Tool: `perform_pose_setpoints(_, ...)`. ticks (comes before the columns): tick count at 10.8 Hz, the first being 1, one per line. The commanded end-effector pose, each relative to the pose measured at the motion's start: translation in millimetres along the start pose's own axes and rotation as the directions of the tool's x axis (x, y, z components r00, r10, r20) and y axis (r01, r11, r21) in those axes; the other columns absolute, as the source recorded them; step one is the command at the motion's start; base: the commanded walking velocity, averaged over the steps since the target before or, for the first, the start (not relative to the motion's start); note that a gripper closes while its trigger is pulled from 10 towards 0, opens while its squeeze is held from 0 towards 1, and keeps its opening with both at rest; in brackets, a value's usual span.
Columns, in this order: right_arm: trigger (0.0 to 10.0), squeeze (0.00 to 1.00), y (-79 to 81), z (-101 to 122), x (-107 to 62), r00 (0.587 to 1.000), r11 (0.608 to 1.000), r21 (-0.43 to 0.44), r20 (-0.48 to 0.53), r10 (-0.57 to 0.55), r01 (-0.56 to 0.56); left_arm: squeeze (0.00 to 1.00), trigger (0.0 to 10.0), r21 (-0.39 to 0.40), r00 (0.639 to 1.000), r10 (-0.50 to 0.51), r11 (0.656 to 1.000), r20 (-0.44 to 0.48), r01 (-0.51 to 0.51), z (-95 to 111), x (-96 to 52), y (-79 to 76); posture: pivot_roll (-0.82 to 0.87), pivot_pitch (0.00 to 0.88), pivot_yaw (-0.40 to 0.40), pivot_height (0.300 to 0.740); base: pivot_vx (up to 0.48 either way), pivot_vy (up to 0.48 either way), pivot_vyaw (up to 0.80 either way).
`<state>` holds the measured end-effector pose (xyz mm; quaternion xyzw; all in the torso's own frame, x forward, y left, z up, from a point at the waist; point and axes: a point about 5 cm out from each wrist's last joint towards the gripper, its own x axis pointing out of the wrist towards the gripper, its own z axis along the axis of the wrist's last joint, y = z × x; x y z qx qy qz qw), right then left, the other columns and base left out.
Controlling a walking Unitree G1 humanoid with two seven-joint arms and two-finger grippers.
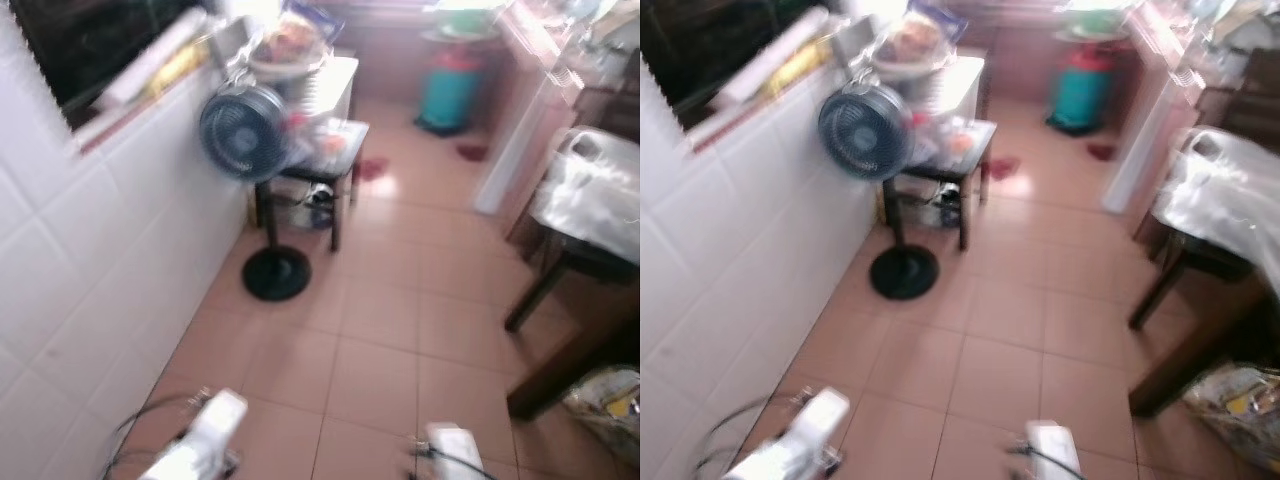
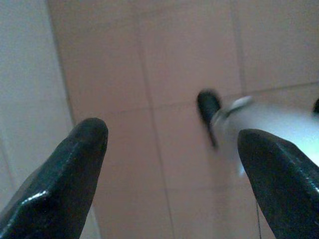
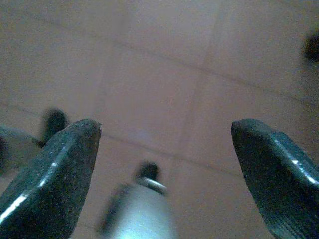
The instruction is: Setting the table
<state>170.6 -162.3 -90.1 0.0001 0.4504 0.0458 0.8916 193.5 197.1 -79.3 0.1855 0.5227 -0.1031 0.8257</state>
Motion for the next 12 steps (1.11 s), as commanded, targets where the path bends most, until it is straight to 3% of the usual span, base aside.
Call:
perform_pose_setpoints(1, 10.0, 0.0, -9.1, -11.8, -3.9, 0.999, 1.0, -0.002, -0.037, -0.029, 0.029, 0.0, 10.0, -0.052, 0.999, -0.006, 0.999, 0.04, 0.008, 14.1, 0.7, -5.1, 0.11, 0.0, -0.028, 0.74, 0.0, 0.0, 0.0)
perform_pose_setpoints(3, 10.0, 0.0, -11.5, -12.4, -4.5, 0.999, 0.999, -0.006, -0.038, -0.033, 0.032, 0.0, 10.0, -0.204, 0.994, -0.014, 0.978, 0.11, 0.037, 29.0, 0.6, -8.6, 0.11, 0.0, -0.039, 0.74, 0.0, 0.0, 0.0)
perform_pose_setpoints(5, 10.0, 0.0, -11.9, -12.9, -4.6, 0.999, 0.999, -0.016, -0.045, -0.031, 0.031, 0.0, 10.0, -0.243, 0.987, -0.019, 0.968, 0.158, 0.057, 45.8, 0.3, -17.5, 0.12, 0.0, -0.049, 0.74, 0.0, 0.0, 0.0)
perform_pose_setpoints(8, 10.0, 0.0, -11.8, -13.8, -4.7, 0.998, 1.0, -0.019, -0.051, -0.024, 0.023, 0.0, 10.0, -0.2, 0.993, -0.036, 0.978, 0.116, 0.059, 40.7, 1.4, -26.0, 0.12, 0.0, -0.058, 0.74, 0.0, 0.0, 0.0)
perform_pose_setpoints(12, 10.0, 0.0, -10.0, -14.9, -4.8, 0.998, 0.999, -0.037, -0.055, -0.015, 0.013, 0.0, 10.0, -0.152, 0.994, -0.046, 0.986, 0.101, 0.061, 28.6, 1.4, -18.6, 0.13, 0.0, -0.053, 0.74, 0.0, 0.0, 0.0)
